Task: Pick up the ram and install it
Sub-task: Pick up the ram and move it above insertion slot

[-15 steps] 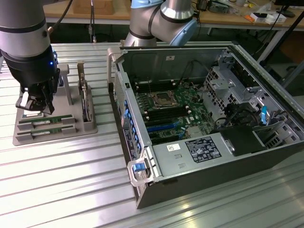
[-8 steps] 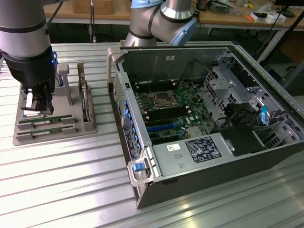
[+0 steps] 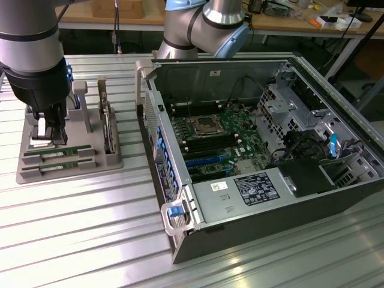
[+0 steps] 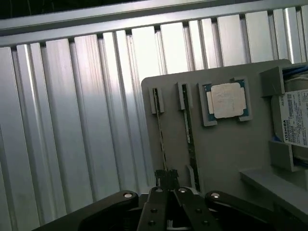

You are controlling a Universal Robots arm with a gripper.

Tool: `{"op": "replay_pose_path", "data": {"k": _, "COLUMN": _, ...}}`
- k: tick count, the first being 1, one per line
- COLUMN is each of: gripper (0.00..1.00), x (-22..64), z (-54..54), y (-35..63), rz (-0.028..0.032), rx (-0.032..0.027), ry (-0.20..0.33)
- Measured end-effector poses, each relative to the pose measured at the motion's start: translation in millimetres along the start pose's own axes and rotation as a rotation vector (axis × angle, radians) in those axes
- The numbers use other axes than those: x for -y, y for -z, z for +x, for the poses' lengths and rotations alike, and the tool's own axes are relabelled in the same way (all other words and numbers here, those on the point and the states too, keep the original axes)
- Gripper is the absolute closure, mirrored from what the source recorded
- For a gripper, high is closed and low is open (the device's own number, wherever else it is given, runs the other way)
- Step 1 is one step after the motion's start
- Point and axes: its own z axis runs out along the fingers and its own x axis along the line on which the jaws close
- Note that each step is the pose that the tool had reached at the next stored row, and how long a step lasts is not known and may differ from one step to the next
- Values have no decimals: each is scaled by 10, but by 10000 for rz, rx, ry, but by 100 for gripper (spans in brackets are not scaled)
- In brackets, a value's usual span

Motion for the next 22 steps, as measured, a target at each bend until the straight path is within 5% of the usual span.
{"op": "replay_pose_path", "data": {"k": 5, "gripper": 89, "x": 0, "z": 0, "y": 0, "rz": 0, "rx": 0, "ry": 7}}
{"op": "replay_pose_path", "data": {"k": 9, "gripper": 64, "x": 0, "z": 0, "y": 0, "rz": 0, "rx": 0, "ry": 14}}
{"op": "replay_pose_path", "data": {"k": 12, "gripper": 64, "x": 0, "z": 0, "y": -1, "rz": -1, "rx": -4, "ry": 93}}
{"op": "replay_pose_path", "data": {"k": 14, "gripper": 64, "x": 0, "z": 0, "y": -2, "rz": -6, "rx": -32, "ry": 692}}
{"op": "replay_pose_path", "data": {"k": 22, "gripper": 64, "x": 0, "z": 0, "y": -2, "rz": -6, "rx": -34, "ry": 709}}
